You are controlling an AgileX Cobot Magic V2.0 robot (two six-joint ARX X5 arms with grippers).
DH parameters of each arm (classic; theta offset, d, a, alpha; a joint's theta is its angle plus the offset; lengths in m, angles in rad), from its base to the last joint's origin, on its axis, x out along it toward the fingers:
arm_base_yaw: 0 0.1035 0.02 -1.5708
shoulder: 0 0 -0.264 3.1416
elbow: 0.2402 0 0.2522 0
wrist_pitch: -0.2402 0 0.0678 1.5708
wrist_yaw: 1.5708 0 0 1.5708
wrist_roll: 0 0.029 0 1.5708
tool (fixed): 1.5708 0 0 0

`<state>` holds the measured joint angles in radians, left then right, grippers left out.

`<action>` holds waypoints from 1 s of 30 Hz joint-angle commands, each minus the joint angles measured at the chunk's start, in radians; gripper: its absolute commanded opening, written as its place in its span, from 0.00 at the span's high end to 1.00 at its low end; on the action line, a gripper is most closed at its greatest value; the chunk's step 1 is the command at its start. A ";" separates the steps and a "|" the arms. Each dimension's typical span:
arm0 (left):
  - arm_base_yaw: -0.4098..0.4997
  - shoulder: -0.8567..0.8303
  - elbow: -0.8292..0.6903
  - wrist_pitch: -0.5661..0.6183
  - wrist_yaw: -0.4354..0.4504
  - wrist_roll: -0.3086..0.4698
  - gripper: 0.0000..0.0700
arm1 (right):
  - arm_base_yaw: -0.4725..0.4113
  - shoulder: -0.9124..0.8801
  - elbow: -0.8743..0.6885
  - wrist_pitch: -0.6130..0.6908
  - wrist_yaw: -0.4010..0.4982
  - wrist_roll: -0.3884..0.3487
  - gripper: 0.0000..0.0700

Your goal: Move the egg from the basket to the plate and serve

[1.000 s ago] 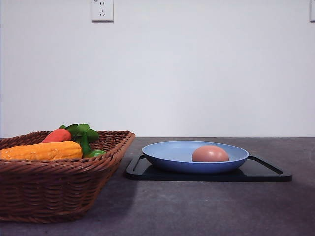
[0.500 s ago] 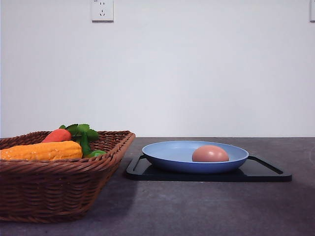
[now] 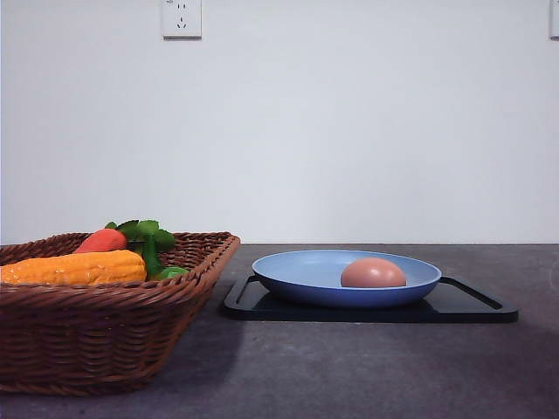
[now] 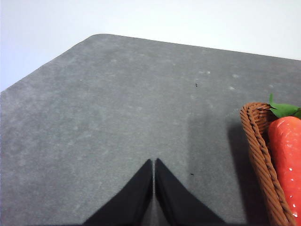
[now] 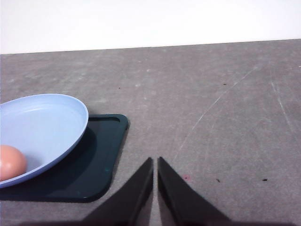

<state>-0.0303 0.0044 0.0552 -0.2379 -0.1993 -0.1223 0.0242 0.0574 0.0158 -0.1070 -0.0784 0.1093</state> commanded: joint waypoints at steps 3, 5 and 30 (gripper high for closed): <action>0.001 -0.001 -0.019 -0.008 0.002 -0.002 1.00 | -0.001 -0.003 -0.005 0.011 0.000 0.010 1.00; 0.001 -0.001 -0.019 -0.008 0.002 -0.002 1.00 | -0.001 -0.003 -0.005 0.011 0.000 0.010 1.00; 0.001 -0.001 -0.019 -0.008 0.002 -0.002 1.00 | -0.001 -0.003 -0.005 0.011 0.000 0.010 1.00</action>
<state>-0.0303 0.0044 0.0551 -0.2379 -0.1993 -0.1226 0.0242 0.0574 0.0158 -0.1070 -0.0784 0.1093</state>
